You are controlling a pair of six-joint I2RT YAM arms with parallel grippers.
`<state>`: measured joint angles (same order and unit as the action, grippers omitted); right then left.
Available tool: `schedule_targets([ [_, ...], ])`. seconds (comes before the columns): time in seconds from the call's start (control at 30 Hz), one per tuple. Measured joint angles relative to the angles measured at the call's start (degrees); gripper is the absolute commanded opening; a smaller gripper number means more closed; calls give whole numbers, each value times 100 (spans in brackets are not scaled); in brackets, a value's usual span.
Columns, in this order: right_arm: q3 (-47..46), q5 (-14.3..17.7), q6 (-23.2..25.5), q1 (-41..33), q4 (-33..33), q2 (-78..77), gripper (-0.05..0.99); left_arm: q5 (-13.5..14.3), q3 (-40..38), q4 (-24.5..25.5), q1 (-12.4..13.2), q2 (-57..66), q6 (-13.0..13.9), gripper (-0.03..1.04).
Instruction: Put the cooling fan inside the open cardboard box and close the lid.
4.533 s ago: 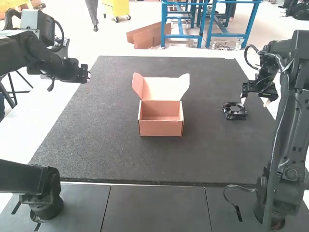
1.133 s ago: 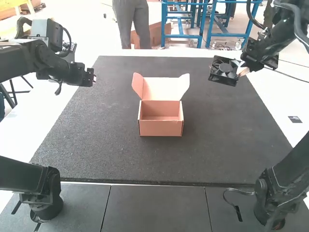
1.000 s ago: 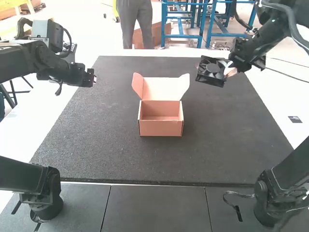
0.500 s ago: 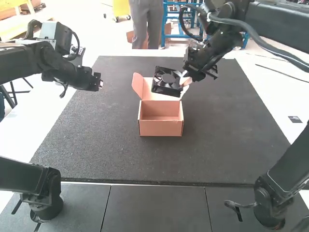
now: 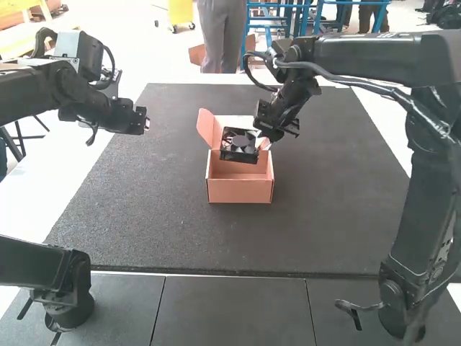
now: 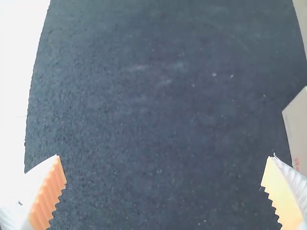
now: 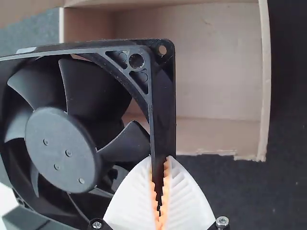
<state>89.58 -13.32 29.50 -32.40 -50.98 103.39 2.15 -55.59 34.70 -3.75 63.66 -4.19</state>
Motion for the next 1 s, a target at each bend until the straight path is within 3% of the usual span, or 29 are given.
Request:
schedule_targets([
  [0.3, 437, 232, -411, 28, 74, 870, -2, 57, 0, -2, 192, 2, -17, 97],
  [0.63, 485, 503, -769, 66, 79, 1364, -1, 85, 0, -22, 192, 2, -17, 97],
  [0.77, 487, 487, -872, 68, 59, 1493, 14, 85, 0, -35, 192, 2, -17, 97],
  [1.0, 933, 245, -964, 83, -271, 1585, 70, 85, 0, -212, 192, 9, -20, 97],
])
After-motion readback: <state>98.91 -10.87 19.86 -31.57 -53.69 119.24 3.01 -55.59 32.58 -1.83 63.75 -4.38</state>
